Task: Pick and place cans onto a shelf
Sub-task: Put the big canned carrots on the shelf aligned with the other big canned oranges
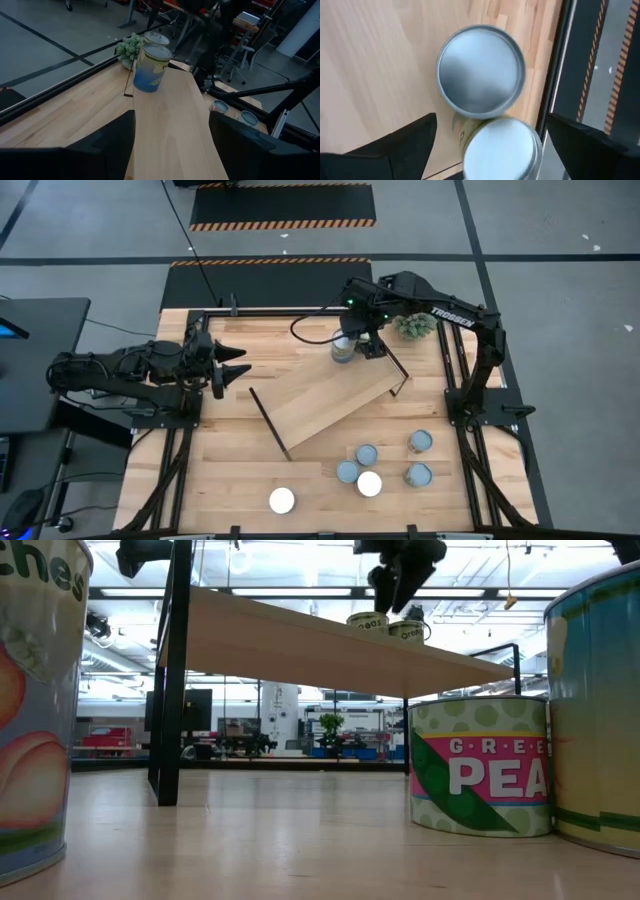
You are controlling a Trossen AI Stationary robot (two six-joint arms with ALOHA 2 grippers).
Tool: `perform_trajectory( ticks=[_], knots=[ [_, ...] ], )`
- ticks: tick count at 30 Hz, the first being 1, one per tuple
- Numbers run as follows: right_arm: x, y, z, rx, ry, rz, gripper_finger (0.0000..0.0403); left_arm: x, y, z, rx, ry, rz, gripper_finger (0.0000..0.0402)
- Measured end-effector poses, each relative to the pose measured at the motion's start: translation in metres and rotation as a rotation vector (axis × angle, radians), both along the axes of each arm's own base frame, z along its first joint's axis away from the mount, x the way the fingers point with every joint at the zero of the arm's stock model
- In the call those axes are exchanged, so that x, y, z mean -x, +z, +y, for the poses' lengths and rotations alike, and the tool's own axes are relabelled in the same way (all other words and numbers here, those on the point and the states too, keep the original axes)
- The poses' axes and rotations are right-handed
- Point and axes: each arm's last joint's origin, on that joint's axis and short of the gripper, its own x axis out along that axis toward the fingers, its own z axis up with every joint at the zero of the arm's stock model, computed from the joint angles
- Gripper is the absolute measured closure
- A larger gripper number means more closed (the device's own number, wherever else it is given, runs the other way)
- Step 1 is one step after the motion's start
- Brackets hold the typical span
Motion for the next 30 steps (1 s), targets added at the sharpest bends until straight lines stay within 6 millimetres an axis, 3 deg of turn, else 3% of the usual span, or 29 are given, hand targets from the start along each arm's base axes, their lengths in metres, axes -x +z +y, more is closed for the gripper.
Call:
perform_trajectory(
  ticks=[6,16,23,30],
  knots=[
    [0.001,0.012,0.039,-0.110,-0.001,-0.011,0.0018,0.000,0.000,0.000,0.005,0.002,-0.002,0.0143],
    [-0.015,0.003,0.150,-0.271,0.062,-0.093,0.0018,0.000,-0.001,0.000,-0.003,0.000,0.008,0.0143],
    [-0.010,-0.026,0.238,-0.298,0.136,-0.138,0.0018,0.001,-0.004,0.000,-0.006,-0.004,0.042,0.0143],
    [-0.001,-0.080,0.299,-0.379,0.191,-0.158,0.0018,0.001,-0.004,0.000,-0.005,-0.003,0.046,0.0143]
  ],
)
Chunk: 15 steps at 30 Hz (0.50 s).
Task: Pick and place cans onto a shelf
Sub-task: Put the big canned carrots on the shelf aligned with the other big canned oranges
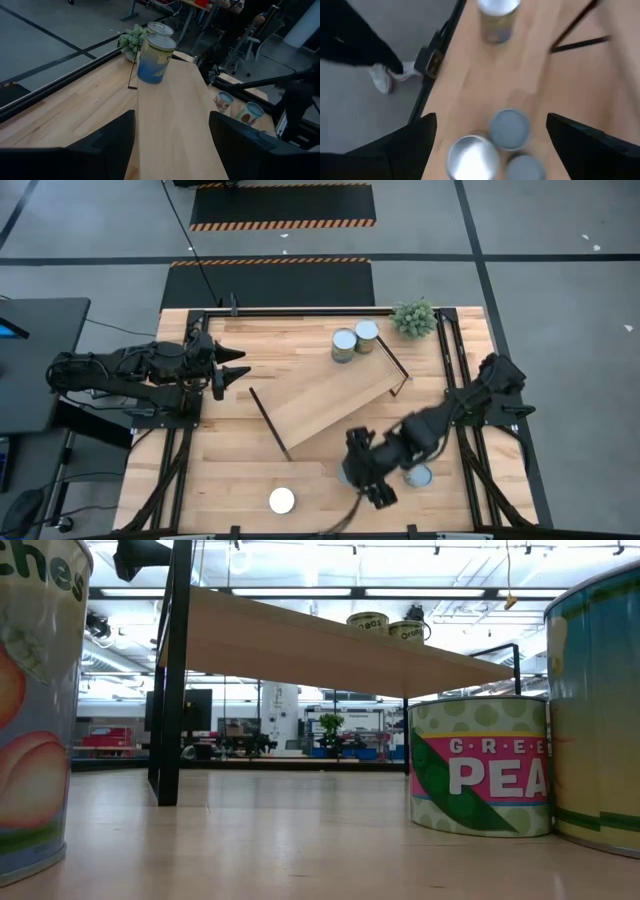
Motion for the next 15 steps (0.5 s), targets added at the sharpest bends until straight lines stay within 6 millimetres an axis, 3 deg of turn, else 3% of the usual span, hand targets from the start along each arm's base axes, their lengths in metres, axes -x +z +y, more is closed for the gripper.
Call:
perform_trajectory(
  ticks=[4,8,15],
  knots=[
    [0.008,-0.032,0.018,-0.016,0.027,0.001,0.0014,0.000,0.000,0.000,0.005,0.001,-0.002,0.0143],
    [0.015,-0.058,0.017,0.007,-0.015,0.081,0.0004,0.000,-0.001,0.000,-0.007,-0.002,0.012,0.0143],
    [0.019,-0.080,0.011,0.046,0.038,0.127,0.0004,0.001,-0.001,0.000,-0.009,-0.002,0.018,0.0143]
  ],
)
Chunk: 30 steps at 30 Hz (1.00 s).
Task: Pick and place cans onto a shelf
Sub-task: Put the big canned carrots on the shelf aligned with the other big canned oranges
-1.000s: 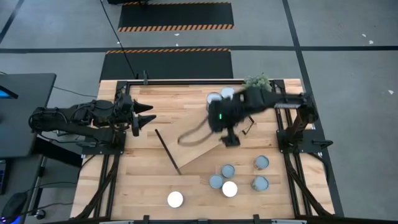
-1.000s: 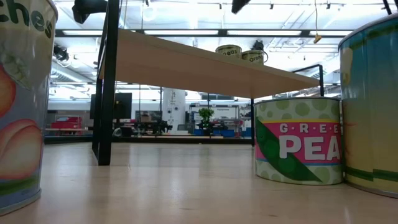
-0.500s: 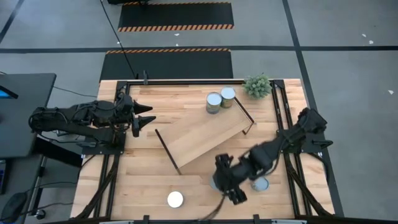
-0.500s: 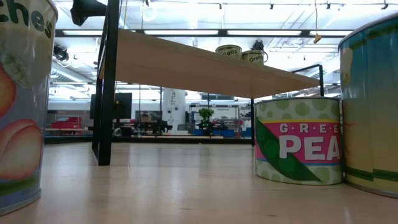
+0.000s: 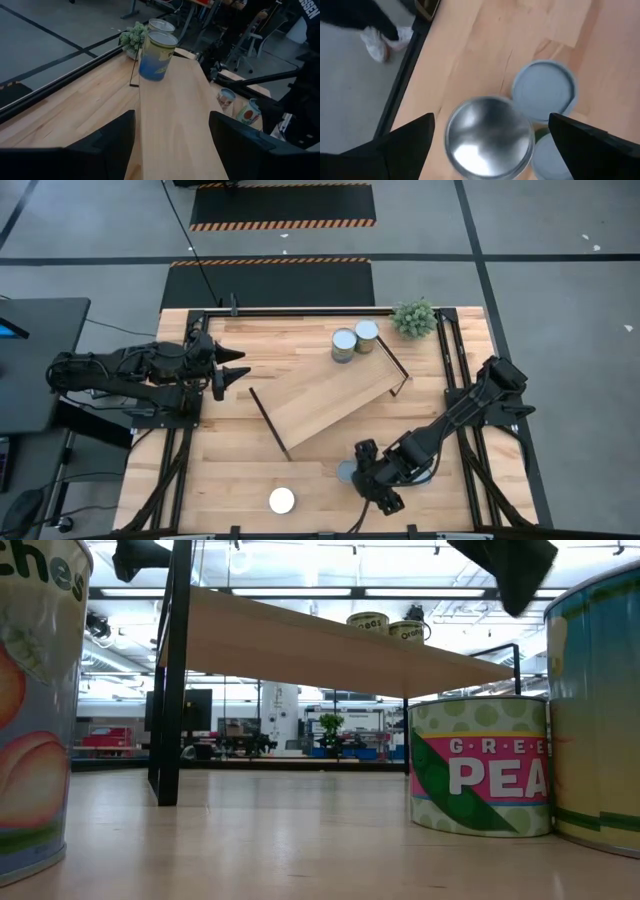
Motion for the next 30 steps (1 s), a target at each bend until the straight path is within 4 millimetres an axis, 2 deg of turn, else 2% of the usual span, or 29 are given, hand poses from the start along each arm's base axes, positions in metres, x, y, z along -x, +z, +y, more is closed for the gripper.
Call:
perform_trajectory(
  ticks=[6,19,22,26,28,30],
  knots=[
    [0.002,-0.007,-0.001,0.021,0.026,0.008,0.0003,0.000,-0.001,0.000,0.006,0.002,0.004,0.0143],
    [0.008,-0.039,-0.005,0.017,0.063,-0.002,0.0010,0.000,-0.001,0.000,0.005,0.002,0.014,0.0143],
    [0.009,-0.043,-0.006,0.016,0.063,-0.005,0.0027,0.001,-0.002,0.000,0.005,0.002,0.017,0.0143],
    [0.008,-0.042,-0.005,0.009,0.062,-0.012,0.0069,0.001,-0.002,0.000,0.005,0.002,0.017,0.0143],
    [0.006,-0.039,-0.005,-0.011,0.069,-0.003,0.0089,0.001,-0.002,0.000,0.005,0.002,0.018,0.0143],
    [0.003,-0.033,-0.004,-0.038,0.068,-0.002,0.0089,0.001,-0.002,0.000,0.005,0.003,0.018,0.0143]
  ],
)
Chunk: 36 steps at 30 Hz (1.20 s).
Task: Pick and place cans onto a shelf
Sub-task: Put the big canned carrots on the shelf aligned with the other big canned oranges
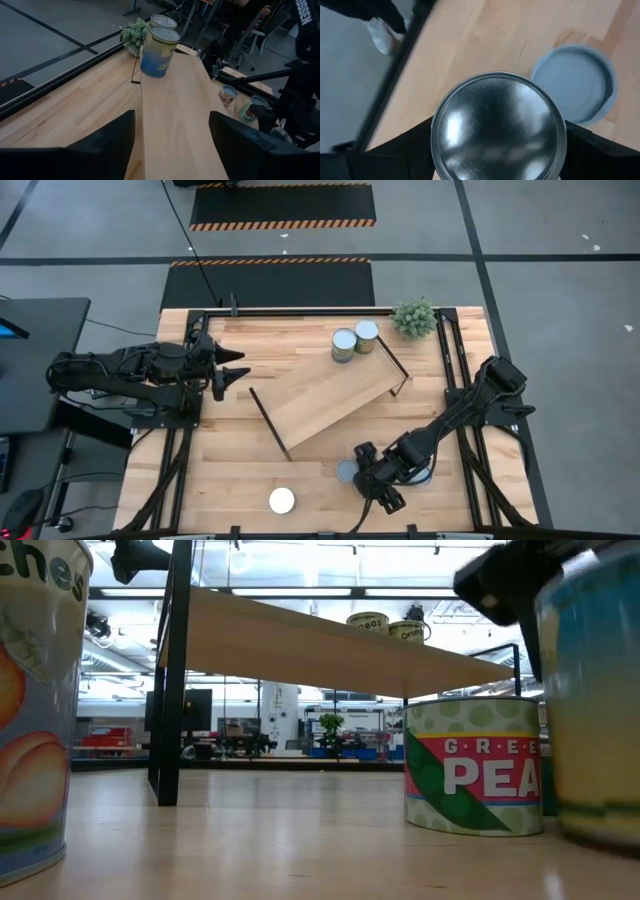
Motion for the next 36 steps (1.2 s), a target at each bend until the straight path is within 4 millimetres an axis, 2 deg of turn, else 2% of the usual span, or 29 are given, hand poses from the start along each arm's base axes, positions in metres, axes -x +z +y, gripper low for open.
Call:
perform_trajectory(
  ticks=[4,10,14,20,27,33,36],
  knots=[
    [-0.005,0.023,-0.005,-0.003,-0.029,0.045,0.0089,0.000,0.000,0.000,0.000,0.000,0.000,0.0143],
    [0.010,0.085,-0.032,0.078,-0.056,0.100,0.0089,0.000,0.000,0.000,-0.001,0.000,0.001,0.0143],
    [0.035,0.118,-0.064,0.134,-0.114,0.015,0.0089,0.000,0.000,0.000,-0.006,0.016,0.000,0.0143],
    [0.064,0.152,-0.120,0.207,-0.173,-0.124,0.0089,0.000,0.000,0.001,-0.010,0.028,-0.001,0.0143],
    [0.082,0.170,-0.194,0.292,-0.200,-0.129,0.0089,0.000,0.000,0.002,-0.020,0.058,-0.003,0.0143],
    [0.086,0.171,-0.244,0.260,-0.155,-0.137,0.0089,0.001,0.001,0.004,-0.032,0.131,-0.010,0.0143],
    [0.086,0.169,-0.261,0.247,-0.134,-0.143,0.0089,0.001,0.001,0.004,-0.018,0.146,-0.018,0.0143]
  ],
)
